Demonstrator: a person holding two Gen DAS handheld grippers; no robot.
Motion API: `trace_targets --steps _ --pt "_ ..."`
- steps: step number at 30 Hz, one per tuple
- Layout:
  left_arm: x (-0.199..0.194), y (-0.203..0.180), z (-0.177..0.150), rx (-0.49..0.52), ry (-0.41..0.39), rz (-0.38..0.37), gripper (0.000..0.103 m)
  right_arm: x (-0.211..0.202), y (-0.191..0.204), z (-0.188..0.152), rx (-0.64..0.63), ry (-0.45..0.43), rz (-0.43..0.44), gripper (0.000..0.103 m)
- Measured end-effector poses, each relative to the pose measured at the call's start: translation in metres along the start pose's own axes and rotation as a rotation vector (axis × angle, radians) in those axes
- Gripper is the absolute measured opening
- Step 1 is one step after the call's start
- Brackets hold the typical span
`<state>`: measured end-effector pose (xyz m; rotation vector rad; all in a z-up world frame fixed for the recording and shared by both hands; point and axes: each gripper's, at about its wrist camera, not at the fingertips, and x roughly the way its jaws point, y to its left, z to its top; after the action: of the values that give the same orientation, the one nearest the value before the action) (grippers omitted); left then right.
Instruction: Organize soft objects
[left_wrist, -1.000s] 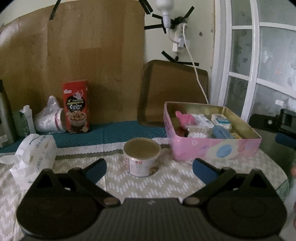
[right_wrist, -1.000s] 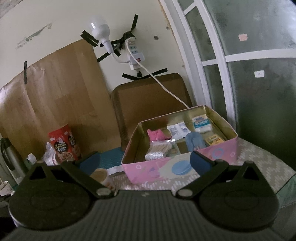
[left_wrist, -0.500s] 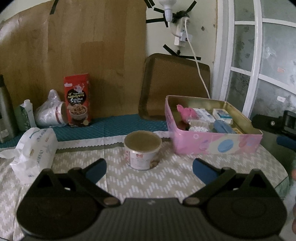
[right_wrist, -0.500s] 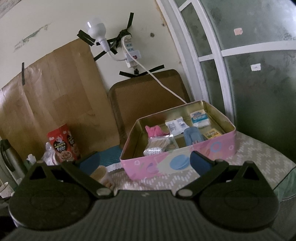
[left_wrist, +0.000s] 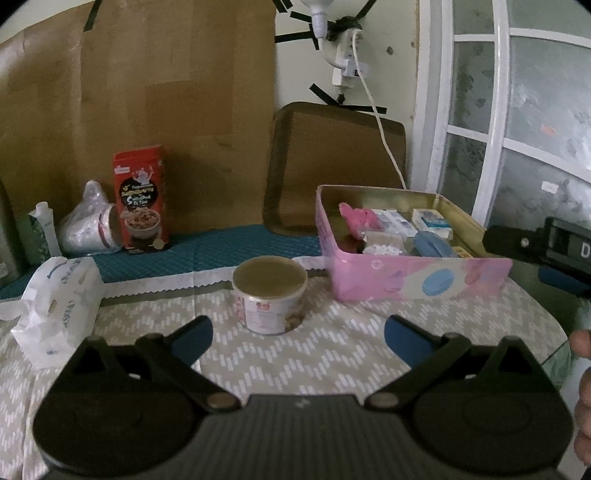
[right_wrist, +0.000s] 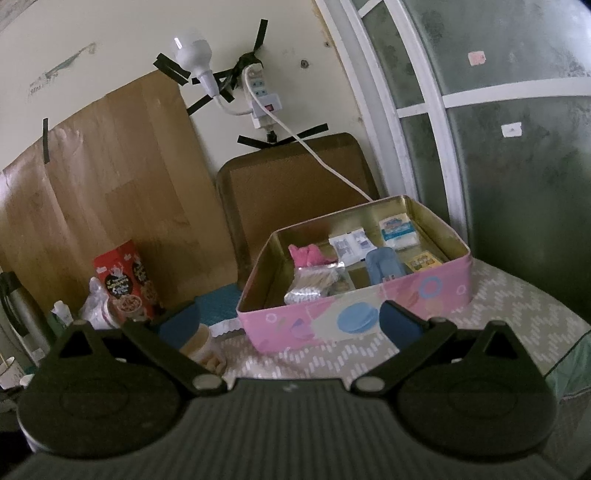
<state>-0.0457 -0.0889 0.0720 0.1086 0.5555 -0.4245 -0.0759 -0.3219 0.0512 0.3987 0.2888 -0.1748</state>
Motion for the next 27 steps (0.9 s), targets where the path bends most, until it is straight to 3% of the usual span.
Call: trace_targets --steps 27 --pt "-0.001 -0.012 -0.001 0.032 0.009 -0.011 0.103 -0.005 -0.003 0.004 -0.01 -0.022 -0.01 0.103"
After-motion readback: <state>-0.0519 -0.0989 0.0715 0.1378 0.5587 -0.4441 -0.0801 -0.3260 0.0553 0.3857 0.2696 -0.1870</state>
